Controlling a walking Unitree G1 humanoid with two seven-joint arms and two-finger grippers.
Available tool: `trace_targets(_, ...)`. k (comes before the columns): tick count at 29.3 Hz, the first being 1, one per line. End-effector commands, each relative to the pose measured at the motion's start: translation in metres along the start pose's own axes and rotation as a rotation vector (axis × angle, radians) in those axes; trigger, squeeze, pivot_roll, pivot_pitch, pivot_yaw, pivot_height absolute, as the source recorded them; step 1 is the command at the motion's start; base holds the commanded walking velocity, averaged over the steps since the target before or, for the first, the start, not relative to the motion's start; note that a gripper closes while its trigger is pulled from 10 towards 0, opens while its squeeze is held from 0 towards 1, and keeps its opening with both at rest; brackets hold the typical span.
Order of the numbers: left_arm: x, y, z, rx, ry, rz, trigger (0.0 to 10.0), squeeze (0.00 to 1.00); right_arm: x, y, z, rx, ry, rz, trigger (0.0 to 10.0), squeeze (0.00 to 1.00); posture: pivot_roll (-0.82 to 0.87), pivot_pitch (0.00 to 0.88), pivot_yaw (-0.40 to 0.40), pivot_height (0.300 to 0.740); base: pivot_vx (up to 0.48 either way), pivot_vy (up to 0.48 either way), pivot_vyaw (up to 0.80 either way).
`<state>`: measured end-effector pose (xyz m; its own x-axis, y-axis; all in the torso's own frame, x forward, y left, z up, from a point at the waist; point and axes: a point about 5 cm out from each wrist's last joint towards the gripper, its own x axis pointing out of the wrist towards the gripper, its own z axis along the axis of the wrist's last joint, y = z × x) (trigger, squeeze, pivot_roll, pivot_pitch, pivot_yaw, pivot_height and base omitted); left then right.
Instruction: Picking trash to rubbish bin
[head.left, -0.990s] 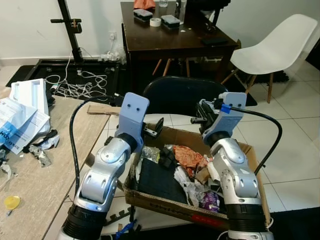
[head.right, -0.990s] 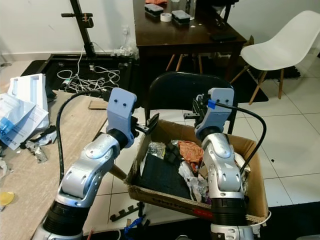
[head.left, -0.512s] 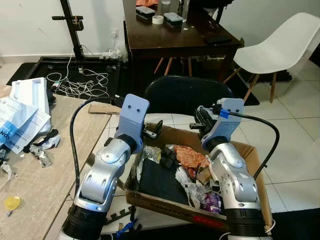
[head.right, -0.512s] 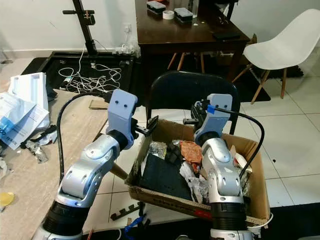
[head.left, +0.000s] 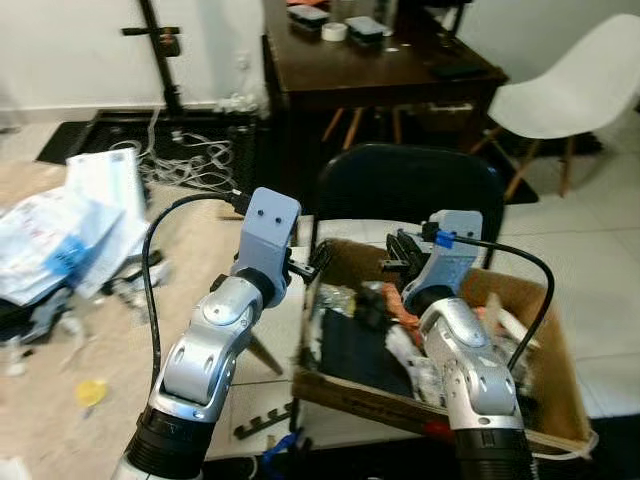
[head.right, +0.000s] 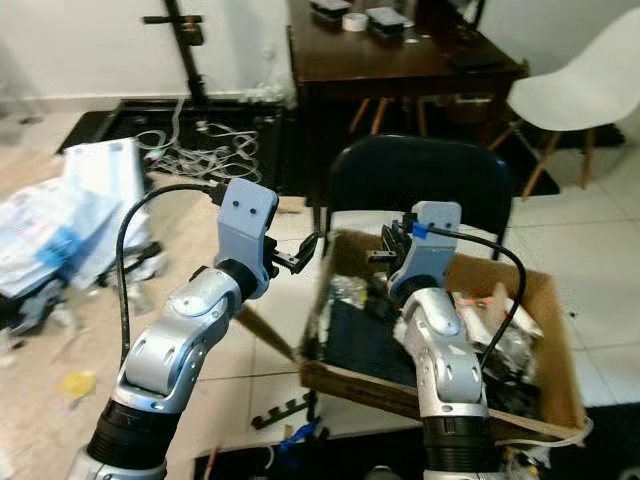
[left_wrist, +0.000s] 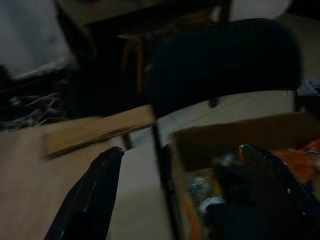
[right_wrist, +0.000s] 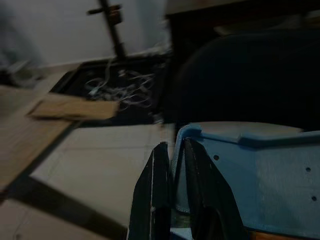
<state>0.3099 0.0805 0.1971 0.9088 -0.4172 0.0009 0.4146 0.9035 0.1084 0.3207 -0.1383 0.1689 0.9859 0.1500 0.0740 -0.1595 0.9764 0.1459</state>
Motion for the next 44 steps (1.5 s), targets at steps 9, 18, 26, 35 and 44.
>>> trace_targets(9, -0.001, -0.006, -0.002, 0.029, 0.014, -0.037, 10.0, 0.00, -0.012, -0.030, -0.035, -0.004, 0.189, -0.116, 10.0, 0.00, 0.07, 0.159, 0.028, 0.740, 0.000, 0.000, 0.00)
trace_targets(18, -0.007, -0.025, 0.004, 0.006, -0.035, -0.234, 10.0, 0.00, -0.017, -0.051, -0.064, -0.022, 0.332, -0.147, 10.0, 0.00, 0.07, 0.164, 0.033, 0.740, 0.000, 0.000, 0.00)
trace_targets(26, -0.023, -0.058, 0.012, 0.054, -0.092, -0.530, 10.0, 0.00, -0.016, -0.068, -0.072, -0.038, 0.356, -0.189, 10.0, 0.00, 0.08, 0.168, 0.040, 0.740, 0.000, 0.000, 0.00)
trace_targets(35, -0.020, -0.053, 0.008, 0.093, -0.073, -0.491, 10.0, 0.00, -0.011, -0.069, -0.068, -0.037, 0.320, -0.174, 10.0, 1.00, 0.08, 0.166, 0.044, 0.740, 0.000, 0.000, 0.00)
trace_targets(44, -0.002, -0.004, 0.011, -0.098, -0.071, -0.054, 10.0, 0.00, 0.007, -0.043, -0.007, -0.025, -0.001, -0.112, 10.0, 0.00, 0.07, 0.149, 0.042, 0.740, 0.000, 0.000, 0.00)
